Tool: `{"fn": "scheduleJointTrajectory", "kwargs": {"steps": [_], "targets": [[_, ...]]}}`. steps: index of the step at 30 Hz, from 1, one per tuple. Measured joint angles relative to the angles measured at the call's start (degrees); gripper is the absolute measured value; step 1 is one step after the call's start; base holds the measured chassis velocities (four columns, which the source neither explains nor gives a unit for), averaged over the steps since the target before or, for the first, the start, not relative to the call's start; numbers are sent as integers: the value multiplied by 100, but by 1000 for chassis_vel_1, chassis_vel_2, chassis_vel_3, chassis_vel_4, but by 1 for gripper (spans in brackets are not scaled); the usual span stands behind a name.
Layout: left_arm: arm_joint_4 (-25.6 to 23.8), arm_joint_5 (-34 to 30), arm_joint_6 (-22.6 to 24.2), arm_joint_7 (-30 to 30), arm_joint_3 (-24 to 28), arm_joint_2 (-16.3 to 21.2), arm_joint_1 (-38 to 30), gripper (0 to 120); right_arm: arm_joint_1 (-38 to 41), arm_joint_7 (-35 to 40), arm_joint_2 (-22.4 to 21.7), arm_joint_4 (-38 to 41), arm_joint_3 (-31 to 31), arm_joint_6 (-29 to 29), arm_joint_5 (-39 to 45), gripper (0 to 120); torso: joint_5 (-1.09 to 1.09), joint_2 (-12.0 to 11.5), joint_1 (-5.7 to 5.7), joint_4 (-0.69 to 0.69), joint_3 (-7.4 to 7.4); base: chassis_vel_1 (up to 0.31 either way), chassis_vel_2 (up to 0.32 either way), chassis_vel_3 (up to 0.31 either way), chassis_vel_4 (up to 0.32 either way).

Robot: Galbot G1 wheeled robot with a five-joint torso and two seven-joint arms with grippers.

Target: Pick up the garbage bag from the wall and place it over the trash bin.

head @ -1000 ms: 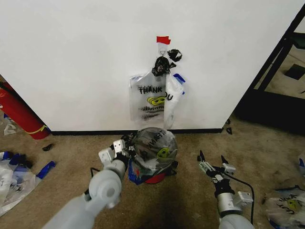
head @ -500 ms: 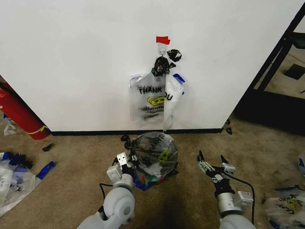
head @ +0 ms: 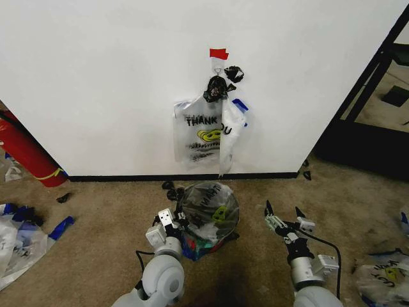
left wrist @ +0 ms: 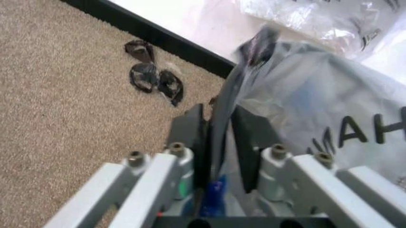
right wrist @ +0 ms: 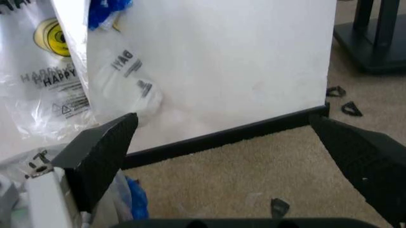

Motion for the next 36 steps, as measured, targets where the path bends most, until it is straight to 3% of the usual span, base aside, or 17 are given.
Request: {"fn": "scheduleJointTrajectory", "kwargs": {"steps": [12,18,21,26,28,32,33,36], "targets": [[-600,111,159,135,-197,331,327,66,8,-2,-157,282,-23,-361,186,100,-1,0,0,0,0,0,0,0,0],[-1259,394,237,486,-431,832,496,90,290,201,-501,573,-255,-1091,1029,100,-1,0,0,1,0,0,0,0,0],[-1346,686,223,704,-439,1032,526,98,411,297,-656,679,-324,-1411,1332,100,0,0,0,1,0,0,0,0,0],[-1399,966,205,962,-173,1265,428,100,657,467,-885,924,-421,-2168,1579,100,0,0,0,5,0,0,0,0,0],[-1336,973,233,1019,3,1283,248,100,841,730,-945,1055,-492,-2744,1776,100,-6,0,0,-7,0,0,0,0,0],[-1312,987,254,1048,53,1288,194,100,1243,1077,-993,967,-800,-3322,1942,100,0,0,0,-2,0,0,0,0,0],[-1300,986,272,1064,52,1319,175,100,1603,1333,-973,718,-1120,-3610,1964,100,-2,0,1,4,1,0,0,0,0],[-1261,969,277,1067,24,1344,151,100,1907,1582,-853,491,-1366,-3822,2055,100,-1,0,1,1,1,0,0,0,0]]}}
